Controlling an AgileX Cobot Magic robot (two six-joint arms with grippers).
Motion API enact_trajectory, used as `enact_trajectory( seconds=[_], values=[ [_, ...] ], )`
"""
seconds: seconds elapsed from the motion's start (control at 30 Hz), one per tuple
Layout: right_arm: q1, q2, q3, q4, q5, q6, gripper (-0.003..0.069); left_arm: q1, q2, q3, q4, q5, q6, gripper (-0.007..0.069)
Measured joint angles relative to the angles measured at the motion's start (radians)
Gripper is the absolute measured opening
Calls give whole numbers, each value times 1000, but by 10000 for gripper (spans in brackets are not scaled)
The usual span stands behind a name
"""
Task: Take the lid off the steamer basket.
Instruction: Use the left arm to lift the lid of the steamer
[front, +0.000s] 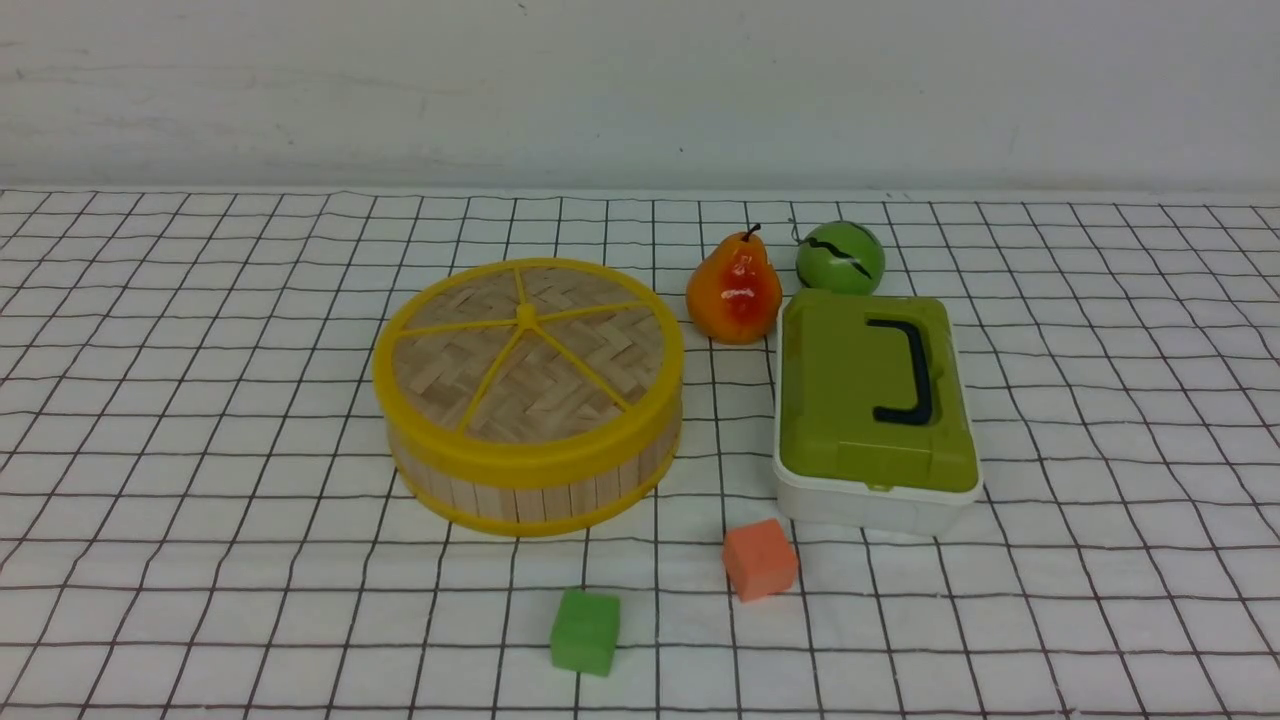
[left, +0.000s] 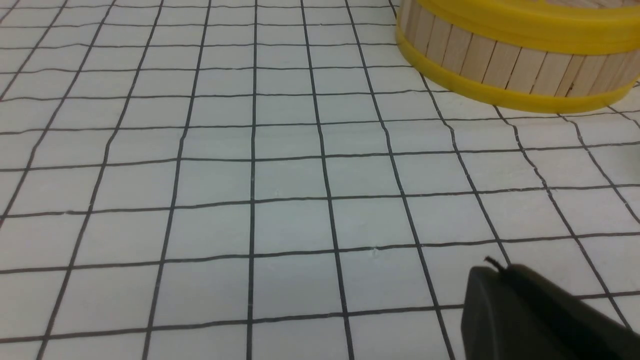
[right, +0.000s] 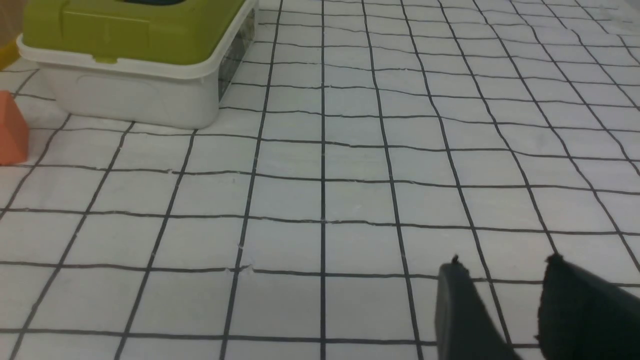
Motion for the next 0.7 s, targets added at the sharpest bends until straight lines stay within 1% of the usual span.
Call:
enact_trajectory(
  seconds=[0.43,0.63,0.7],
  values=[
    [0,0,0,0,0,0,239,0,0,0,0,-1,0,4],
    [0,0,0,0,0,0,239,0,0,0,-13,-37,0,10],
    [0,0,0,0,0,0,239,0,0,0,-25,-77,0,13]
  ],
)
